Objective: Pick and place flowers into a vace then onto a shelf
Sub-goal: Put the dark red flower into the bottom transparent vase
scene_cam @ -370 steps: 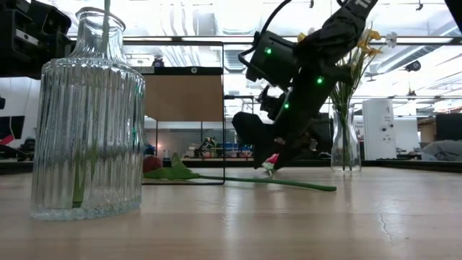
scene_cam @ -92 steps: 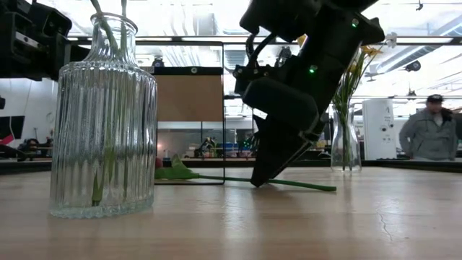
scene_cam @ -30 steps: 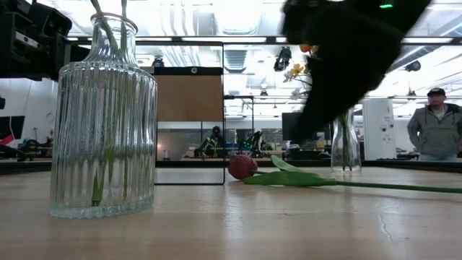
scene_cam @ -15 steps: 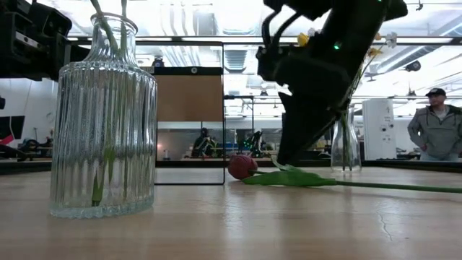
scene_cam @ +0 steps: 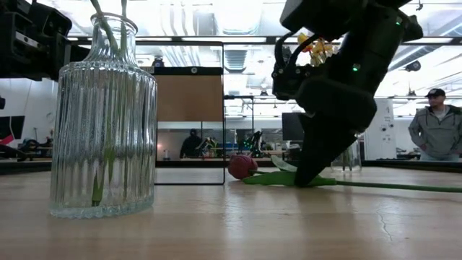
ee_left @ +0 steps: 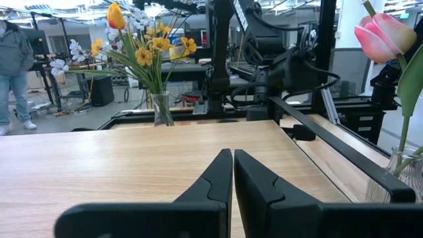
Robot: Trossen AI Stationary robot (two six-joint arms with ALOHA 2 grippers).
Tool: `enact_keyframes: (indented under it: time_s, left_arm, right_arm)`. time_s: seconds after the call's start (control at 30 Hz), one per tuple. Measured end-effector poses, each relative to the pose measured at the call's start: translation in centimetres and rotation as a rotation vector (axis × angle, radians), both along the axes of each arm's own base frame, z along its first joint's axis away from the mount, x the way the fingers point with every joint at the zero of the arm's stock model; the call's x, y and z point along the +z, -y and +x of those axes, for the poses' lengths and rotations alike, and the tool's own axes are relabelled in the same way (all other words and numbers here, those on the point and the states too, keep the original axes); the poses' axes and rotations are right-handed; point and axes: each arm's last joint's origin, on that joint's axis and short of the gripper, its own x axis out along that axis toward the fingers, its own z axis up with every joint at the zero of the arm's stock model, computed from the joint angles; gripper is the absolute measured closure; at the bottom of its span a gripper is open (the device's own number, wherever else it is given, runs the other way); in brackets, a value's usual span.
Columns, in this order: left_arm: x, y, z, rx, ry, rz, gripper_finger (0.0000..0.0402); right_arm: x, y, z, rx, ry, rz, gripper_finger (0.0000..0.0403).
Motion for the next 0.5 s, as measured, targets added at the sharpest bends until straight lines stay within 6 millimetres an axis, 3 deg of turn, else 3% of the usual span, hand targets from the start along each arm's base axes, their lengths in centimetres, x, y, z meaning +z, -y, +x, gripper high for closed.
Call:
enact_keyframes:
  time_s: [0.1, 0.3, 0.5]
  left_arm:
    - [0.0, 0.0, 0.0, 0.000, 0.000, 0.000, 0.0402]
    - [0.0, 0.0, 0.0, 0.000, 0.000, 0.000, 0.0402]
    - [0.0, 0.0, 0.0, 0.000, 0.000, 0.000, 0.0402]
  right_arm:
    - [-0.2, 0.1, -0.2, -0.060, 0.006, 0.005, 0.0247]
    - [0.0, 0.0, -0.2, -0.081, -0.006, 0.016, 0.0375]
    - [1.1, -1.3, -0.5, -0.023, -0.099, 0.025, 0.0391]
